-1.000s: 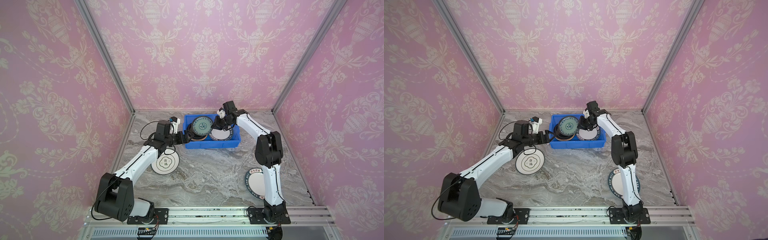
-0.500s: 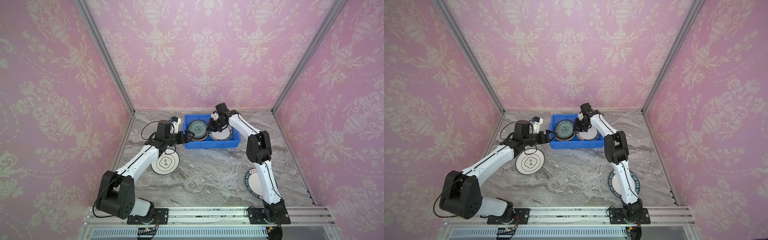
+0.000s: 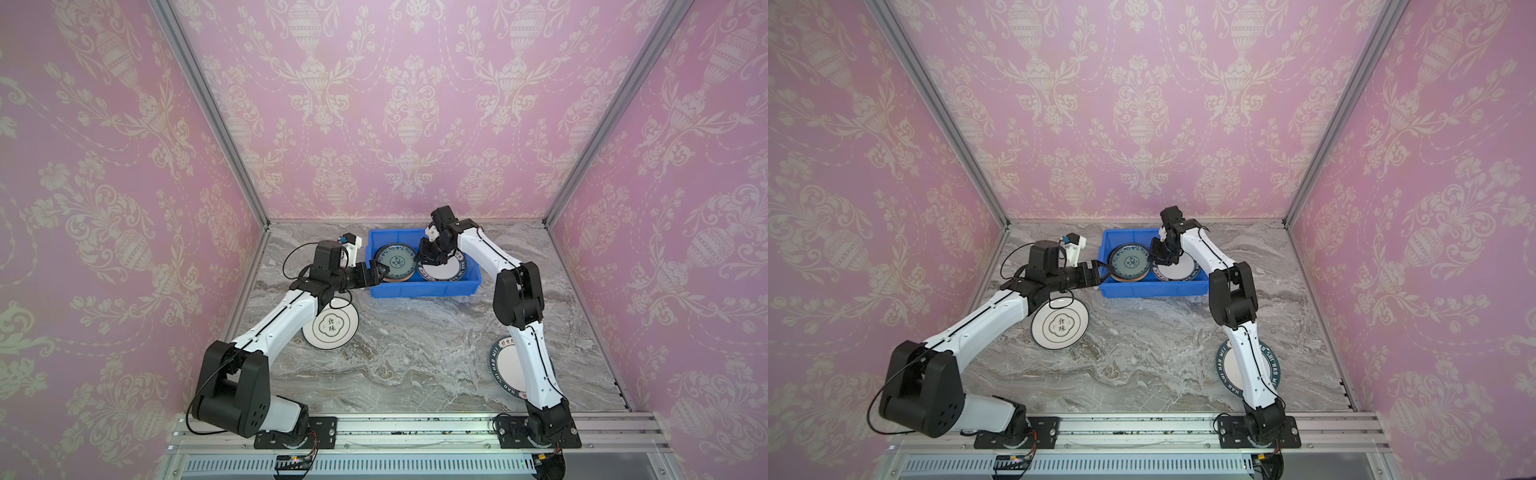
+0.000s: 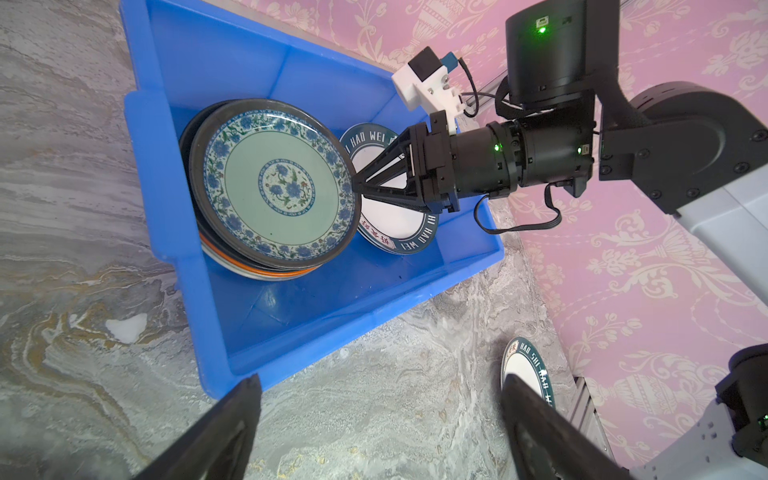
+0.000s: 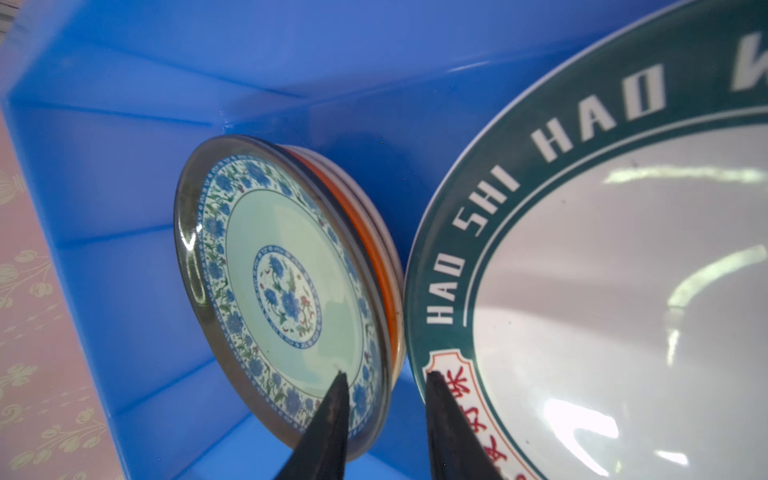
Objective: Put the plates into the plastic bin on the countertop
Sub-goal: 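Lower the floral plate into the bin onto the black plate with the right gripper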
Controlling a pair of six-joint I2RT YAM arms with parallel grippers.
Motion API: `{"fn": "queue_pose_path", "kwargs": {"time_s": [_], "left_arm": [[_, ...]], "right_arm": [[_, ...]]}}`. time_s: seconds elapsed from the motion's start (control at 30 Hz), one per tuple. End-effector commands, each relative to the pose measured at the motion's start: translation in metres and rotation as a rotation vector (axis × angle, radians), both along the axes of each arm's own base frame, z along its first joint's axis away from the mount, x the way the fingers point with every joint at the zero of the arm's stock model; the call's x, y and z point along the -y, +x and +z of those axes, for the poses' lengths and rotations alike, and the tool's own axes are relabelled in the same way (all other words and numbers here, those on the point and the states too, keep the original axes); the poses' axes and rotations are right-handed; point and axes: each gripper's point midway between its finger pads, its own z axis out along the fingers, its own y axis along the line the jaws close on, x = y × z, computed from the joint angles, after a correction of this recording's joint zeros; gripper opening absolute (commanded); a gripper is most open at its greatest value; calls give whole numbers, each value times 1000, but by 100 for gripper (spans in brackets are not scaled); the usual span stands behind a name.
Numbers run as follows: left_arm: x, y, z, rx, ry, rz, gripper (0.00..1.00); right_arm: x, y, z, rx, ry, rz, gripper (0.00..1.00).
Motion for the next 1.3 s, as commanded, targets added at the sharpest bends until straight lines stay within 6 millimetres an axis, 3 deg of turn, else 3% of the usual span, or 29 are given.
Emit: {"fn": "queue_pose_path", "kwargs": {"time_s": [0.0, 0.33, 0.63, 0.83, 1.07, 1.27], "left_arm": [[-1, 2, -8, -2, -1, -10, 92], [-4, 3, -11, -11, -2, 2, 92], [-8, 6, -17, -28, -5, 9, 92], [-7, 8, -20, -37, -12, 9, 92], [-5, 11, -23, -46, -21, 11, 92], [-5, 12, -21, -46, -24, 11, 92]], "right_arm": [[4, 4, 41, 91, -23, 17, 32], [-6, 10, 6, 34, -5, 15, 23], [-20, 11, -18, -4, 3, 31, 22], [-23, 13, -1, 34, 15, 32, 18], [-18, 12, 21, 68, 15, 34, 26], [-10, 9, 23, 83, -9, 29, 26]]}}
